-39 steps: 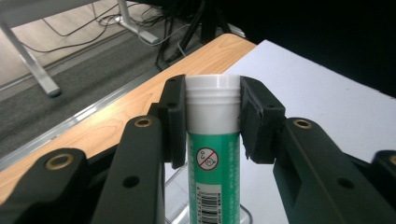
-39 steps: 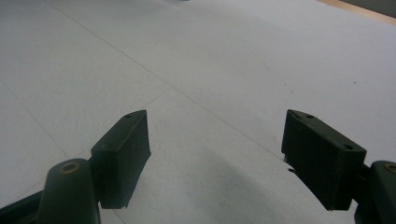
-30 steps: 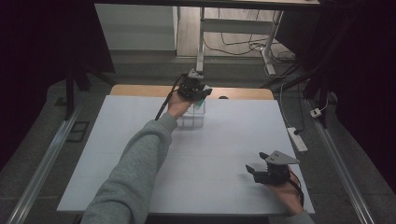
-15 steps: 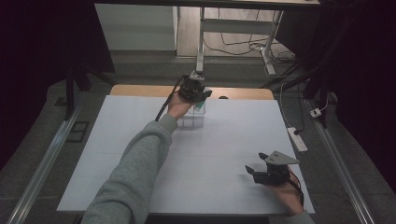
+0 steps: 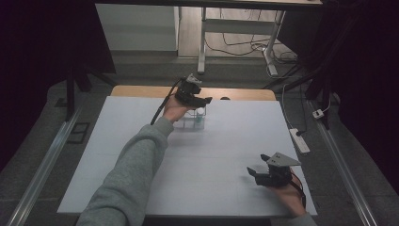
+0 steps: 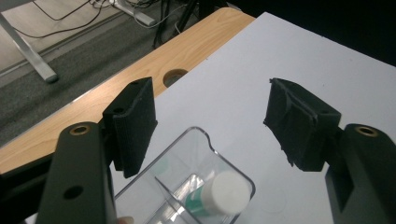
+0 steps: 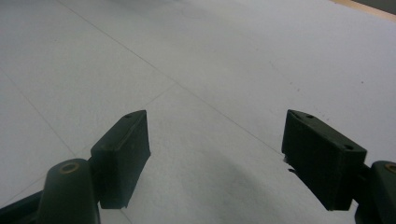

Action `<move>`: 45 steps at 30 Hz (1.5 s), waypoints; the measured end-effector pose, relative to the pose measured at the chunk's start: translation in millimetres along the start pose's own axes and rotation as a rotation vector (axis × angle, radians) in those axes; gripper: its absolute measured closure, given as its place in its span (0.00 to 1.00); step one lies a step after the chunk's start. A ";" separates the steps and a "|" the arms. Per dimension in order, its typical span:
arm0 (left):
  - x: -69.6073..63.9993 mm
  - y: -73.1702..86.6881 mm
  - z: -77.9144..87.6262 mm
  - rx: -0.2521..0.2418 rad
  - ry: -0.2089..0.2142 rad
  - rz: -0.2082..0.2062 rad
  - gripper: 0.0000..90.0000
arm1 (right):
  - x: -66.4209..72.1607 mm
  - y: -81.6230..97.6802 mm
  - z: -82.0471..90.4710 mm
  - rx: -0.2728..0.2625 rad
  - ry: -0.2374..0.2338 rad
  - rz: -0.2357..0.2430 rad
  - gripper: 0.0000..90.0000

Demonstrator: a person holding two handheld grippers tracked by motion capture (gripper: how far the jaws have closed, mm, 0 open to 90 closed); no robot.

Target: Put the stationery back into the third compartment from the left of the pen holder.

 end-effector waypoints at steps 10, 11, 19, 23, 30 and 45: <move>-2.8 13.2 17.6 0.005 0.016 -0.026 0.40 | 0.6 0.0 -0.6 -0.004 -0.006 -0.003 0.25; -3.6 15.0 20.4 0.004 0.014 -0.033 0.40 | 0.6 0.0 -0.6 -0.004 -0.006 -0.003 0.25; -11.0 34.1 47.8 -0.009 0.025 -0.056 0.40 | 0.8 -0.7 1.1 -0.005 -0.002 0.000 0.25; -15.3 47.0 63.0 -0.008 0.030 -0.064 0.40 | 0.5 -0.9 1.8 -0.009 -0.003 0.001 0.25; -16.2 75.3 86.4 -0.009 0.024 -0.052 0.40 | 0.5 -1.6 2.2 -0.018 -0.003 -0.003 0.25; -21.7 139.9 128.3 0.012 -0.004 -0.030 0.40 | 0.9 -1.6 1.9 -0.015 -0.003 0.001 0.25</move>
Point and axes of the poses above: each handheld gripper's, and its own axes: z roughly backward along the jaws, y roughly out of its underside, x roughly to its left, the point moved 3 cm from there along -z, roughly forward along the jaws, and after that the axes turned 2 degrees about x, right-handed, at the moved point
